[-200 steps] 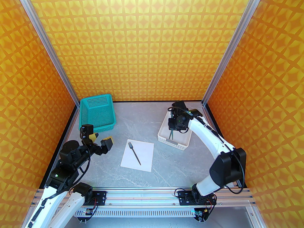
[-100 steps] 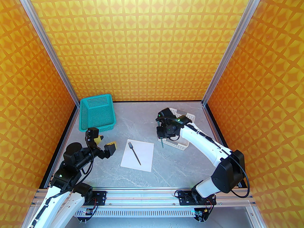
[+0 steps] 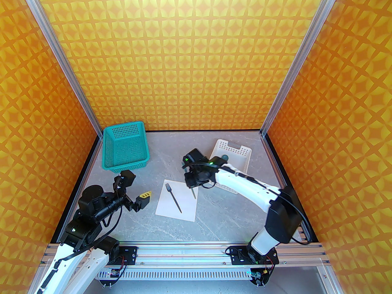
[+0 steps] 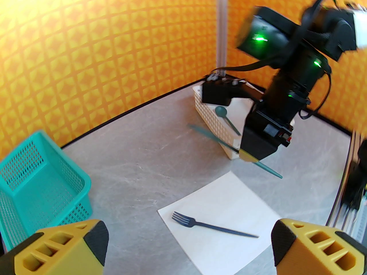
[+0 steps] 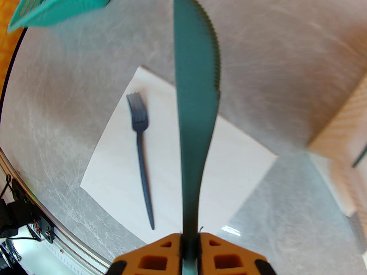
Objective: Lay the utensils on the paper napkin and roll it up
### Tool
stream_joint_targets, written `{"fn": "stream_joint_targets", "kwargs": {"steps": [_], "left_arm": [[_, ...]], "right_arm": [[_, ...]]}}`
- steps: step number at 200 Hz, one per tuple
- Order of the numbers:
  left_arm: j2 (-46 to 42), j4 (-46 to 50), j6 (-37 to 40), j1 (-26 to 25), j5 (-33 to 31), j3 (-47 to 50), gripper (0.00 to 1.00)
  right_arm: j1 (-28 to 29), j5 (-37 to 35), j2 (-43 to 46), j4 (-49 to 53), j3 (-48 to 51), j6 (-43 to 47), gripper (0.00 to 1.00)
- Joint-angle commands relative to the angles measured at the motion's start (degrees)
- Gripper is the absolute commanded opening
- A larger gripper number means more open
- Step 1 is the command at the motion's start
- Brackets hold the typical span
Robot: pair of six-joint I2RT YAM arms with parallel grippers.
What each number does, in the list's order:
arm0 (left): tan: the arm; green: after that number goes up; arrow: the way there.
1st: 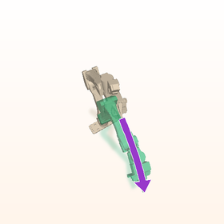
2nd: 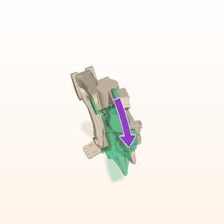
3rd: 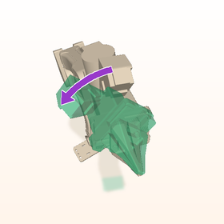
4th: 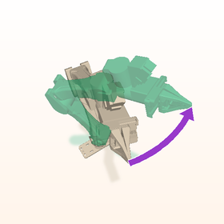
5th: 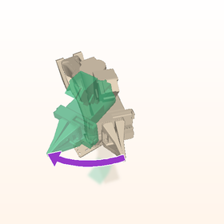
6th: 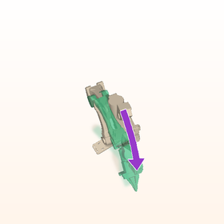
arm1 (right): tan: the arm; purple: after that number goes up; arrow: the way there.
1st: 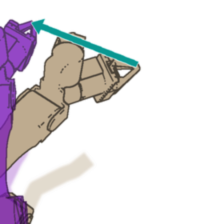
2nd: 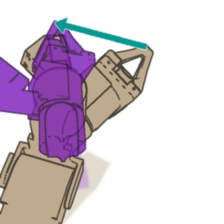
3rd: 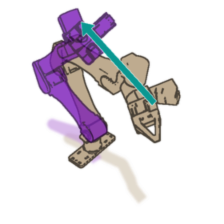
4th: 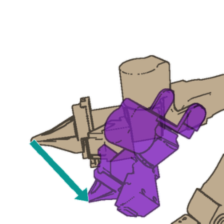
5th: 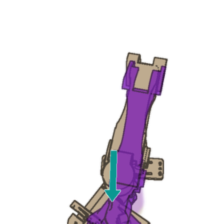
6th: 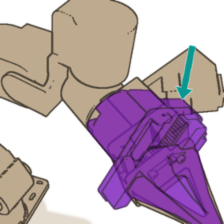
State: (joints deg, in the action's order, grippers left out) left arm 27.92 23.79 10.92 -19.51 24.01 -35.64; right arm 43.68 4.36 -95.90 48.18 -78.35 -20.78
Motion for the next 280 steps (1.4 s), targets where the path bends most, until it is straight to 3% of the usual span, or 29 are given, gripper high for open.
{"fn": "stream_joint_targets", "kwargs": {"steps": [1, 34, 150, 280], "left_arm": [[-0.32, 0.17, 5.41, -0.4, 3.12, 3.42, 0.99], [0.49, 2.08, 8.65, -0.42, 3.32, 4.79, 0.99], [1.01, 1.88, 8.53, -0.44, 3.3, 5.4, 0.99], [1.84, 2.05, 8.58, -0.42, 3.32, 5.39, 0.99]], "right_arm": [[1.96, 0.8, -2.27, -2.37, 0.99, -1.39, 0.15], [3.32, 1.97, -4.98, -4.94, 2.56, -2.75, 0.15], [4.83, 2.74, -15.29, -6.6, 0.61, -1.39, 0.16], [5.27, 3.55, -19.58, -6.88, -3.0, -0.85, 0.16]]}}
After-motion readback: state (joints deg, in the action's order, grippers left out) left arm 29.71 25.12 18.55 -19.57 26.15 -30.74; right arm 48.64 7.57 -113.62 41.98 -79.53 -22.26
